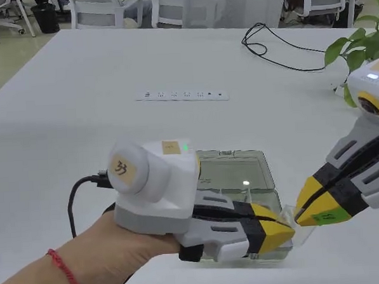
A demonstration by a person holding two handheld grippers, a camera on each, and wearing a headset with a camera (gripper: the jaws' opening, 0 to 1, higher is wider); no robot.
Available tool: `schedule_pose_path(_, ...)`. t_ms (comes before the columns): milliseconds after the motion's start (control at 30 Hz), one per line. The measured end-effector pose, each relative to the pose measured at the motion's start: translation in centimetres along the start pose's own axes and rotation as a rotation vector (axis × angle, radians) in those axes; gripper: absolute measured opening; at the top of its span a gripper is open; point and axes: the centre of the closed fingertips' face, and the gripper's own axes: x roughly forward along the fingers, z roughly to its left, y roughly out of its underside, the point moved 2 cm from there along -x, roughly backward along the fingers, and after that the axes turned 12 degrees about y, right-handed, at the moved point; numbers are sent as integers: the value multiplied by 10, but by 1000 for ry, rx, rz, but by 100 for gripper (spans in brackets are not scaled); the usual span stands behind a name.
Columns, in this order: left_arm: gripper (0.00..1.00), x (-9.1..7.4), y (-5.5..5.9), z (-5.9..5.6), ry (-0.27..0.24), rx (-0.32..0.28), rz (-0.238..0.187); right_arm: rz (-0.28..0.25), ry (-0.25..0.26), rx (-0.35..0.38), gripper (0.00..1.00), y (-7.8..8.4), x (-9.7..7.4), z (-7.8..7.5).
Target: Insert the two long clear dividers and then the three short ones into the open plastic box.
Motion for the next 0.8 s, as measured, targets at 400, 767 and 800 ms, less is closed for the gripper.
schedule_pose_path(400, 2, -17, 11, 11, -70, -24, 11, 0, 47, 7, 3, 5, -6, -10)
schedule_pose_path(767, 25, -46, 23, 31, -202, 1, 38, 25, 104, 9, 3, 15, -8, -26)
schedule_pose_path(800, 28, -47, 23, 32, -208, 0, 37, 27, 108, 10, 3, 15, -8, -28)
